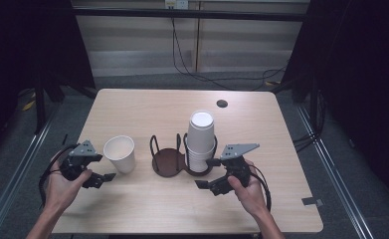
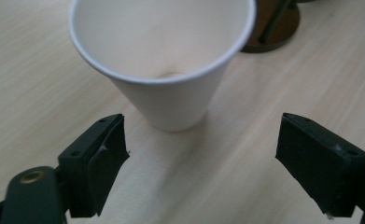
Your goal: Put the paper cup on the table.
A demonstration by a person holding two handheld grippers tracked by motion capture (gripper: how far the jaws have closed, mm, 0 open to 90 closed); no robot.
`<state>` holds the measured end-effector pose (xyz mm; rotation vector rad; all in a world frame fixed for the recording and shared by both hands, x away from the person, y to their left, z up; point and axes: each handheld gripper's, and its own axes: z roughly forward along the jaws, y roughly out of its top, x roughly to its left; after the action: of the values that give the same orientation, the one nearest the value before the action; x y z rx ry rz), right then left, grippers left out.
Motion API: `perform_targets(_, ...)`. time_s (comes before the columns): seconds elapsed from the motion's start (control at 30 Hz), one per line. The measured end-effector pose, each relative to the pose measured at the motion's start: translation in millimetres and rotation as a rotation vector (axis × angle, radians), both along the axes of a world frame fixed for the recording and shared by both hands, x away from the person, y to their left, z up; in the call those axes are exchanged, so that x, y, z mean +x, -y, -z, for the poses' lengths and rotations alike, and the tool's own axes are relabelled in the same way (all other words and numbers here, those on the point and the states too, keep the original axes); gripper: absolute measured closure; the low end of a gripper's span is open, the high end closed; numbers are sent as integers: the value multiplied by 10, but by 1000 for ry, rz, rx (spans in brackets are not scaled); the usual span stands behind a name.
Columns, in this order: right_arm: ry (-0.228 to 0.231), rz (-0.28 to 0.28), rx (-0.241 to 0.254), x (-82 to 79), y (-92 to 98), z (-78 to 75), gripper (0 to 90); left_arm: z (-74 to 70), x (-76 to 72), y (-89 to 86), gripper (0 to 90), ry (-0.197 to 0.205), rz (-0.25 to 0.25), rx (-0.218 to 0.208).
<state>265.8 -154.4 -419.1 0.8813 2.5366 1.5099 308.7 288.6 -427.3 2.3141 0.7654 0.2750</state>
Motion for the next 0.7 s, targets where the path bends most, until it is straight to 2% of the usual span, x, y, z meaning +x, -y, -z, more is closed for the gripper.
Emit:
perform_targets(0.1,3,3,0,-9,4,1,159,-7,-91,-4,166,9,3,-43)
perform_targets(0.13,3,6,2,-11,6,2,159,-13,-125,2,166,8,-10,-58)
perform_targets(0.17,5,10,2,-14,10,1,160,-11,-170,28,165,19,-28,-52)
perform_targets(0.23,12,21,-2,-24,20,-8,161,5,-224,60,164,7,-14,-78)
perform_targets(0.33,23,28,7,-44,53,-20,161,46,-326,124,167,22,0,-99)
perform_targets(0.4,28,40,6,-57,82,-18,161,60,-389,160,177,16,-3,-149)
perform_targets(0.43,31,47,11,-63,97,-15,160,53,-425,165,187,38,-16,-186)
perform_targets(0.5,30,57,15,-72,120,-7,160,41,-471,195,187,30,3,-247)
perform_targets(0.53,33,61,14,-76,130,-4,160,44,-500,217,187,36,-7,-274)
perform_targets(0.57,33,65,17,-83,139,-3,160,52,-519,242,186,45,-3,-287)
perform_targets(0.7,40,78,32,-109,156,11,159,126,-551,418,171,75,7,-295)
